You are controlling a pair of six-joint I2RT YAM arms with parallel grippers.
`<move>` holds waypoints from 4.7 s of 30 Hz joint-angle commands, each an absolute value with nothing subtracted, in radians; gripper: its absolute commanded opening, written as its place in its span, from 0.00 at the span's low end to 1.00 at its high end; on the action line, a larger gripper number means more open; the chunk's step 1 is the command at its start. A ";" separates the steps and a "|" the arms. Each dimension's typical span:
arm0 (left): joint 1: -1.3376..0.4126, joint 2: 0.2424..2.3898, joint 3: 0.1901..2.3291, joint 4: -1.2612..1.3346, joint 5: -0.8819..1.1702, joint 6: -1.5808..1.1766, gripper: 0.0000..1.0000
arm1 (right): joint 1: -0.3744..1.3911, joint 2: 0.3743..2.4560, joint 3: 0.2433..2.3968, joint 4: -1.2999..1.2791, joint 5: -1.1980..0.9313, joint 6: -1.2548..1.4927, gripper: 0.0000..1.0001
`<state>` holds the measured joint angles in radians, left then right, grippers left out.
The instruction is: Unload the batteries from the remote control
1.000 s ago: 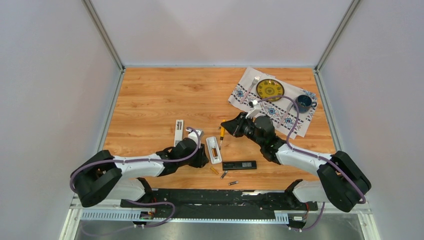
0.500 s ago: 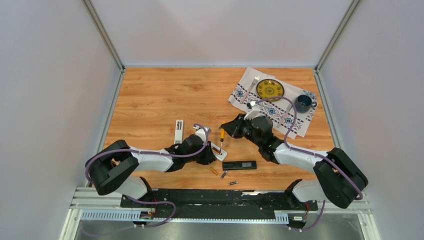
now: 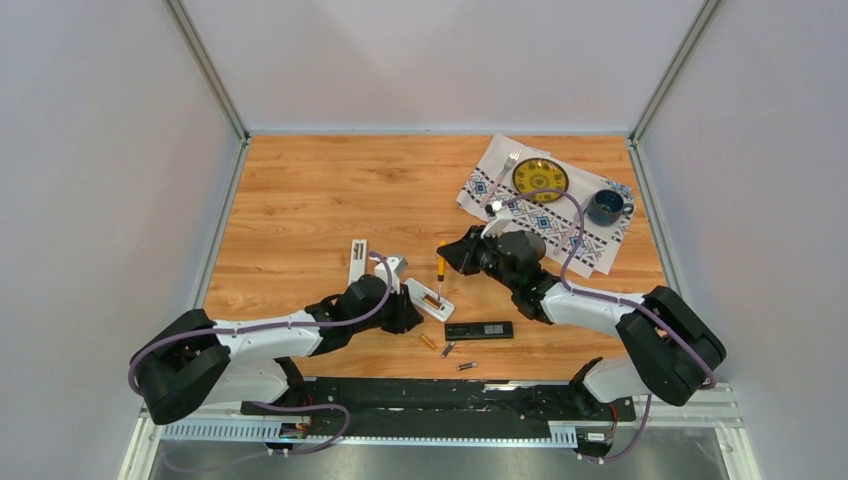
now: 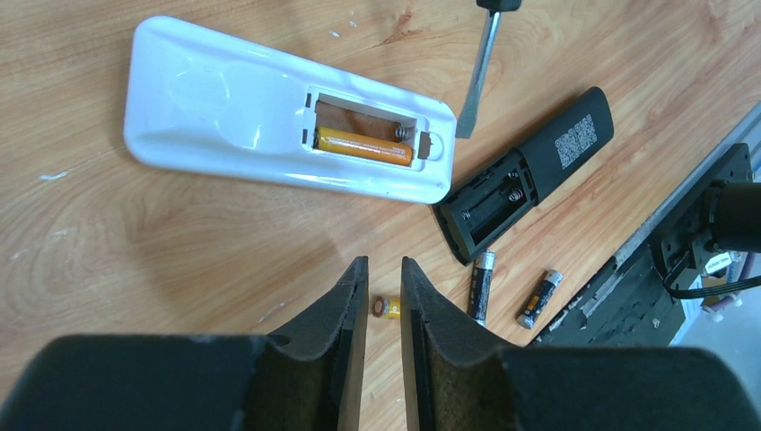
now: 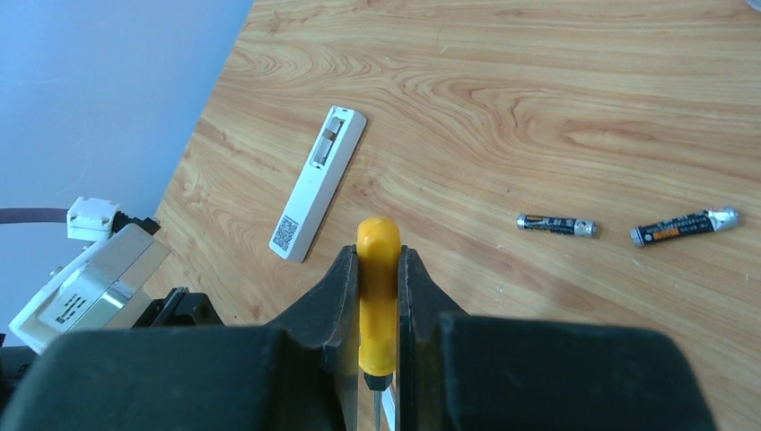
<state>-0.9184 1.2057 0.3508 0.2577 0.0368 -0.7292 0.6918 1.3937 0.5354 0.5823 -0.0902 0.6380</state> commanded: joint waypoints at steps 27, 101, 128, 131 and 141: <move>-0.916 1.163 0.376 0.253 0.038 -0.729 0.47 | 0.753 1.416 0.600 0.577 0.020 0.563 0.00; -0.919 0.673 0.611 -0.192 0.160 -0.301 0.00 | 0.709 1.256 0.859 0.273 -0.816 0.730 0.64; -0.919 0.608 0.509 -0.121 0.115 -0.397 0.67 | 0.733 1.238 0.856 0.151 -0.628 0.617 0.00; -0.919 0.603 0.477 -0.115 0.095 -0.423 0.67 | 0.732 1.210 0.848 0.091 -0.528 0.562 0.00; -0.919 0.701 0.353 -0.005 0.023 -0.549 0.52 | 0.703 1.196 0.735 0.173 -0.273 0.548 0.00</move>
<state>-0.9165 0.6575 0.3843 -0.0891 0.0689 -0.4786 0.7197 1.1946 0.7811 0.0963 -0.3996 0.5518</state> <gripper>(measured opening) 0.588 0.147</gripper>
